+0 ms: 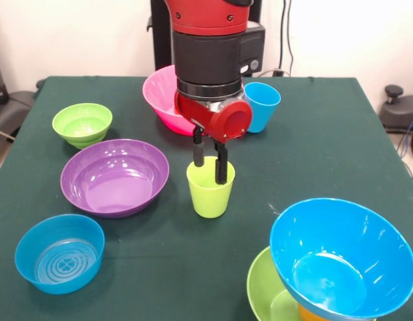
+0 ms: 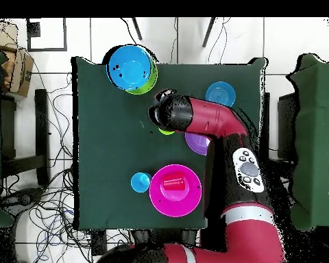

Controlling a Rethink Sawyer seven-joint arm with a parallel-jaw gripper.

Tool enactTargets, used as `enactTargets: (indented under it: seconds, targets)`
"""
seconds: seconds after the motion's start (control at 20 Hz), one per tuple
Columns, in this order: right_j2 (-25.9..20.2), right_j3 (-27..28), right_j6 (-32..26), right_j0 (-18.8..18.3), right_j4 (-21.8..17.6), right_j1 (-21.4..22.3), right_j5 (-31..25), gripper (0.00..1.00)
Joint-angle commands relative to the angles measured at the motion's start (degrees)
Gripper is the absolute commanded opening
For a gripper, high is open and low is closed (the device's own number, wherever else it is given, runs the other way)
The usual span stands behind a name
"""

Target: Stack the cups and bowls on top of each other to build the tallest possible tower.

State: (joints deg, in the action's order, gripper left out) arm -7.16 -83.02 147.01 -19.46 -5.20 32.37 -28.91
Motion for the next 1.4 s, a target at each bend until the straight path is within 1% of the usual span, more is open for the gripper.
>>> enactTargets:
  seconds: [0.05,0.25,0.35,0.4,0.45,0.6,0.85,1.1,1.4]
  targets:
    - [0.81,-4.56,-0.32,1.76,-4.77,-4.24,3.19,1.0]
    - [0.63,-4.96,-0.14,1.54,-4.21,-4.34,3.01,1.0]
    - [0.35,-5.45,-0.01,1.25,-3.31,-4.33,1.85,1.0]
    - [0.61,-5.54,0.25,1.45,-2.67,-4.19,-0.21,1.0]
    - [0.82,-5.55,0.49,1.61,-2.46,-4.11,-0.72,1.0]
    - [1.62,-5.58,1.78,2.36,-2.11,-3.96,-0.11,1.0]
    - [1.87,-5.46,2.09,2.57,-1.47,-4.17,0.52,1.0]
    - [1.66,-5.45,1.5,2.34,-0.77,-4.82,-1.1,1.0]
    - [1.71,-5.83,1.98,2.89,-0.37,-5.16,-1.69,1.0]
